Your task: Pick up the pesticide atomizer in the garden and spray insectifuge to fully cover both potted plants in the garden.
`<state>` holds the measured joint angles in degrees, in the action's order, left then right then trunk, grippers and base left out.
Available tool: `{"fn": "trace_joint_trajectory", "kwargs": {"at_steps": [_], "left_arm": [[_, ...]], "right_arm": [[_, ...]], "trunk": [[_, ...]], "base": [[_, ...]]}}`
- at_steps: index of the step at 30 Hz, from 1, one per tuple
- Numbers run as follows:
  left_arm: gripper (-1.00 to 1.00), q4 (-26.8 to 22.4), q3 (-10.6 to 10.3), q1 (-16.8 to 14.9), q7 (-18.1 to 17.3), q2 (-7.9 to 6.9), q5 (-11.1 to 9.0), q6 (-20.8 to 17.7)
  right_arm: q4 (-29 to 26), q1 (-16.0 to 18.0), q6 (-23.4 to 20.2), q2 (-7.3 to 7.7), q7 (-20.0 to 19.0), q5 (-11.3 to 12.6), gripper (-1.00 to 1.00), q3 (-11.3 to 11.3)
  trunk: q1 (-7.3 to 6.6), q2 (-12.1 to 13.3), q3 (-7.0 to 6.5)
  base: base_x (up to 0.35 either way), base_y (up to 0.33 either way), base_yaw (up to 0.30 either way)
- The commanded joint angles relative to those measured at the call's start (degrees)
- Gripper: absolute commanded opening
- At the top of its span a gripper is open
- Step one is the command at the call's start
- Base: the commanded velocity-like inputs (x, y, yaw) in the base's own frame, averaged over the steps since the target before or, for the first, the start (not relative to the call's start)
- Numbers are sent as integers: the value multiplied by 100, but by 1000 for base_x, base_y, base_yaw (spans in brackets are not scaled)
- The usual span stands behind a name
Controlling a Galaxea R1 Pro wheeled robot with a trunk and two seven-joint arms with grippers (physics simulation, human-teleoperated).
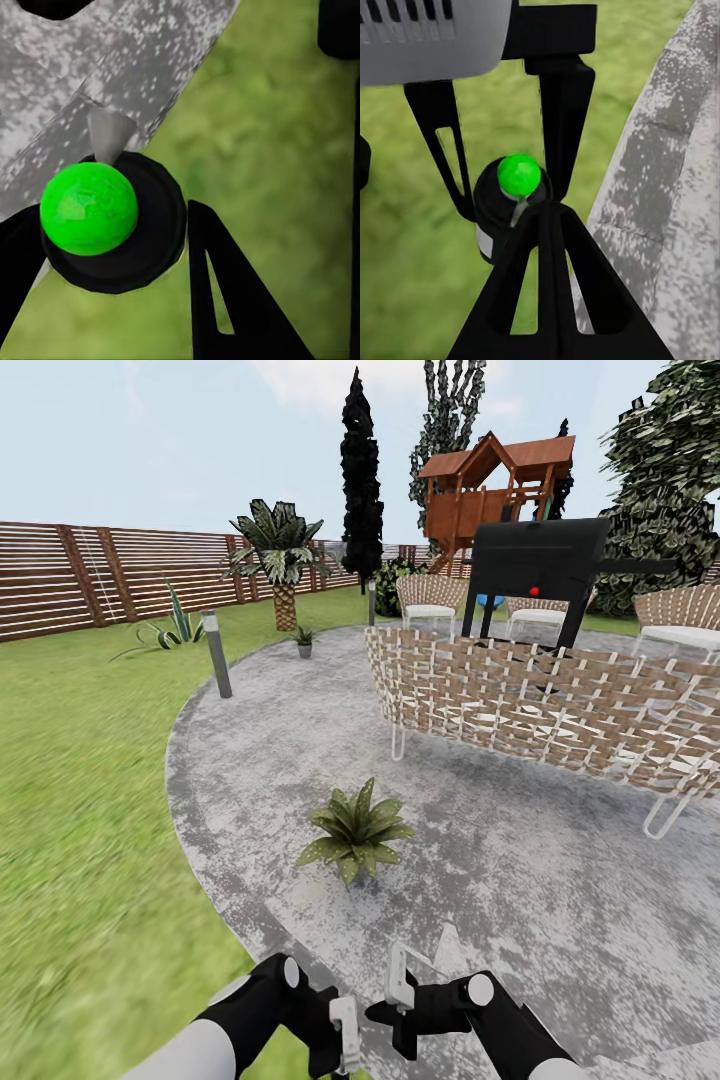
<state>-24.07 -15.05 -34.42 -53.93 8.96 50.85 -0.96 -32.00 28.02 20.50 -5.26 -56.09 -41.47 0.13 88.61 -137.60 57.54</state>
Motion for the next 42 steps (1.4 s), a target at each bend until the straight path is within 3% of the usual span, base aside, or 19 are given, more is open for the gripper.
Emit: {"fn": "trace_joint_trajectory", "kwargs": {"at_steps": [1, 5, 17, 22, 34, 36, 42], "left_arm": [[-100, -10, -6, -1, -21, 0, -19, -7], [-100, -10, -6, 0, -22, 41, -185, 17], [-100, -22, 2, -3, -27, 53, -231, 26], [-100, -19, 2, -3, -37, 53, -424, 45], [-100, -12, -11, -3, -30, -13, -406, 121], [-100, -11, -23, -9, -24, -85, -366, 93], [-100, -3, -38, 2, -17, -667, -285, 81]], "right_arm": [[-8, 1, 22, -2, -7, -36, -100, -5], [-8, 1, 24, -2, -7, -36, -100, -5], [-8, 1, 23, -2, -7, -45, -100, -5], [-8, 1, 20, -2, -7, -45, -100, -5], [3, 1, 22, -2, -7, -49, -100, -5], [8, 1, 23, -2, -7, -53, -100, -5], [17, 1, 24, 6, -7, -61, -100, -5]], "trunk": [[-1, -2, 5], [-1, -2, 5], [-1, -2, 5], [-1, -2, 5], [-1, -2, 5], [-1, -2, 5], [-1, -2, 5]], "base": [[0, 0, 0], [0, 0, 0], [0, 0, 0], [0, 0, 0], [0, 0, 0], [0, 0, 0], [0, 0, 0]]}}
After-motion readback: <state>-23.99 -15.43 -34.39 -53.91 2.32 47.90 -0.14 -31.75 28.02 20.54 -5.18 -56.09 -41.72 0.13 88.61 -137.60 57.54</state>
